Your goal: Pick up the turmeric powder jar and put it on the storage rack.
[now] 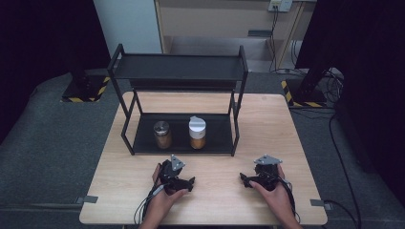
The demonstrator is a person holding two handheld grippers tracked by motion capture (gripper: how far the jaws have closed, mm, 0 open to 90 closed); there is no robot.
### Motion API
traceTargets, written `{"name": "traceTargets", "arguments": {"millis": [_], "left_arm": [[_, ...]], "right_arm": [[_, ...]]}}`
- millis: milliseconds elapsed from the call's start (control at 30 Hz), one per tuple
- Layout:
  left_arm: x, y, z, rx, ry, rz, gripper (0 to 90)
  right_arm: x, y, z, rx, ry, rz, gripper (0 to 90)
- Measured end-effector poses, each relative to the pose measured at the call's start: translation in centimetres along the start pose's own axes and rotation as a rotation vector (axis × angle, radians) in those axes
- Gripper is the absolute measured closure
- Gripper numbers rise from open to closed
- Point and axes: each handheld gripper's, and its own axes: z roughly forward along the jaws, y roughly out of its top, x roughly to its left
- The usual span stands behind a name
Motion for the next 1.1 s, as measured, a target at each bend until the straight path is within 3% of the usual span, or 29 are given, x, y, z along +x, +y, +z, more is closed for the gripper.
{"name": "traceTargets", "arguments": {"millis": [1100], "left_arm": [[0.01,-0.01,0.0,0.0,0.0,0.0,0.0]], "right_arm": [[-0.13,0.09,0.07,0.006,0.008,0.002,2.5]]}}
